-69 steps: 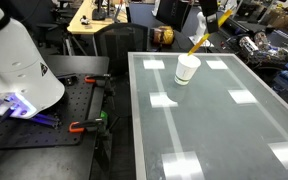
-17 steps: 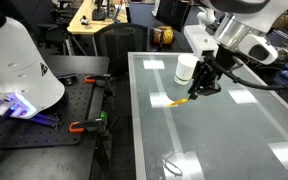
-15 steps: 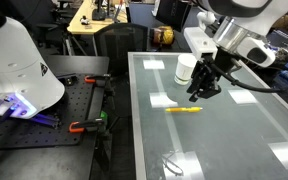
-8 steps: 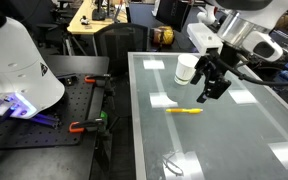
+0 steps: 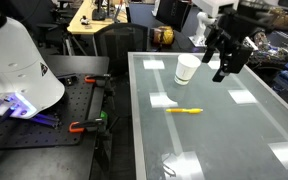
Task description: Take the pen out of the white cup
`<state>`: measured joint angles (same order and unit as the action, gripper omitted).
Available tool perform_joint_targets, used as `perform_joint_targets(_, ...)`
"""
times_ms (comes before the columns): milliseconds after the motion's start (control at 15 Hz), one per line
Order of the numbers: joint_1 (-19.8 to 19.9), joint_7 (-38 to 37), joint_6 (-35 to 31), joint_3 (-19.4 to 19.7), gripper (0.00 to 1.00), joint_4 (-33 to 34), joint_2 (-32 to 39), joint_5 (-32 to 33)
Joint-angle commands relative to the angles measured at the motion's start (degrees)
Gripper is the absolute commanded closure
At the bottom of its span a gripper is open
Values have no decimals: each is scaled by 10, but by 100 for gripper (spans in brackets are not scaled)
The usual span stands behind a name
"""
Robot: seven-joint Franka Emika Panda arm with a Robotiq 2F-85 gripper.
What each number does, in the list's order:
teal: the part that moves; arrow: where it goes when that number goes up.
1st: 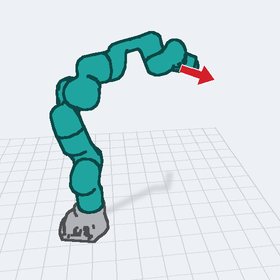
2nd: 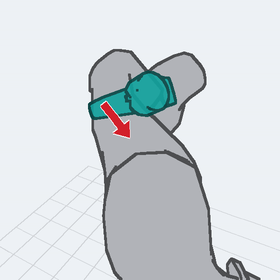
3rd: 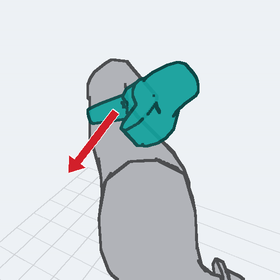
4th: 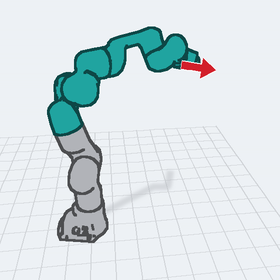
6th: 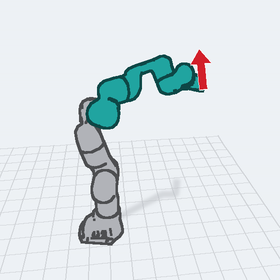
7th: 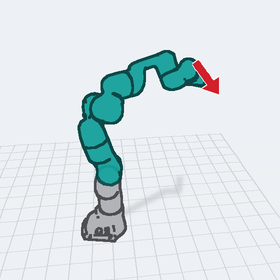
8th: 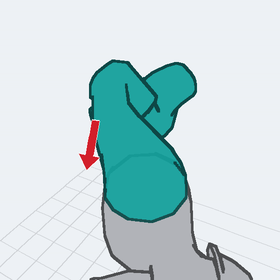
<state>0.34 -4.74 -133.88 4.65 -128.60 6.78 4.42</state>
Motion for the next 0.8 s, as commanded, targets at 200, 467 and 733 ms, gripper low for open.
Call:
perform_joint_targets(200, 0, -5, -12, -23, 0, -66, -109, 3)
perform_joint_targets(467, 3, 1, -1, -28, 0, -54, -100, -1)
perform_joint_targets(733, 3, 1, -3, -29, 0, -60, -105, -1)
